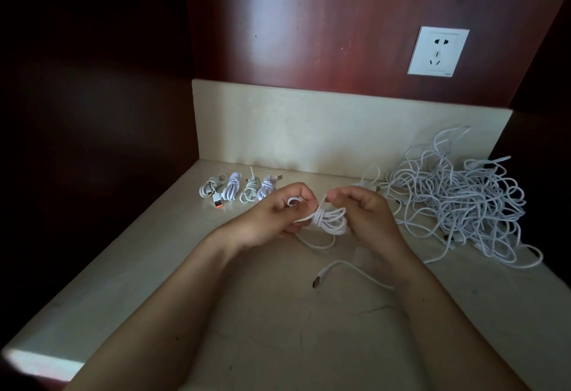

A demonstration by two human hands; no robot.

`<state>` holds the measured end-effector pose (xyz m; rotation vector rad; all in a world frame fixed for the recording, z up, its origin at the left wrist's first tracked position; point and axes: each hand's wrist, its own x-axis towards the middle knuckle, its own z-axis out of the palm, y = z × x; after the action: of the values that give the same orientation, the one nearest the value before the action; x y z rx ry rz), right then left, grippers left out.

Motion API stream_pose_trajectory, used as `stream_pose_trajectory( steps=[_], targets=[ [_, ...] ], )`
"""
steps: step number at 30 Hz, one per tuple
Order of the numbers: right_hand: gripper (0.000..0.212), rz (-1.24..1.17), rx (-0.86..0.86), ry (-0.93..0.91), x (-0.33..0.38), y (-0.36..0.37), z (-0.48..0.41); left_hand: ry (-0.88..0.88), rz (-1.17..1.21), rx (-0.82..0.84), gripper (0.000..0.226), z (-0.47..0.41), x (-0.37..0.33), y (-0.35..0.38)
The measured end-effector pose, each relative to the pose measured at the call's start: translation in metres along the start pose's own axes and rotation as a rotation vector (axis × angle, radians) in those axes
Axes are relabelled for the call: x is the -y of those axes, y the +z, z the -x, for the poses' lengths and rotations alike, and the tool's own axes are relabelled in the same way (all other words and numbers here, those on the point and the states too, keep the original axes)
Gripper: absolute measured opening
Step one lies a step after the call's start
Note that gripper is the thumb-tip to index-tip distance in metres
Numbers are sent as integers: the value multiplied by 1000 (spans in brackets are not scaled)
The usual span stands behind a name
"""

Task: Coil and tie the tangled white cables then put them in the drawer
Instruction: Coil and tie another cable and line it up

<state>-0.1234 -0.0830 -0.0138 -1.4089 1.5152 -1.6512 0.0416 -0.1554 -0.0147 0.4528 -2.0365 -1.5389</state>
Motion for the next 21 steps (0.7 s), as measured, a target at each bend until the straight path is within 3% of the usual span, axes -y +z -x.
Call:
stream_pose_trajectory(
  steps=[2,4,6,9,12,14,21],
  targets=[
    [13,-135,24,99,2,4,3,-5,128,32,16,1,-2,0],
    [15,-126,19,86,0,8,5,-10,236,9,19,0,-3,2],
    [7,-39,20,39,-5,11,5,-16,333,-81,22,-2,-4,4],
    [11,18,42,-1,-9,19,5,18,371,-309,16,-8,-2,4],
    [20,30,65,-48,-6,27,9,74,182,-476,7,-13,7,4],
    [21,5,36,-44,-1,29,12,133,-17,-531,16,-12,12,6],
    [27,13,-163,-26,0,17,6,290,-313,-391,29,-8,6,25]
  ],
)
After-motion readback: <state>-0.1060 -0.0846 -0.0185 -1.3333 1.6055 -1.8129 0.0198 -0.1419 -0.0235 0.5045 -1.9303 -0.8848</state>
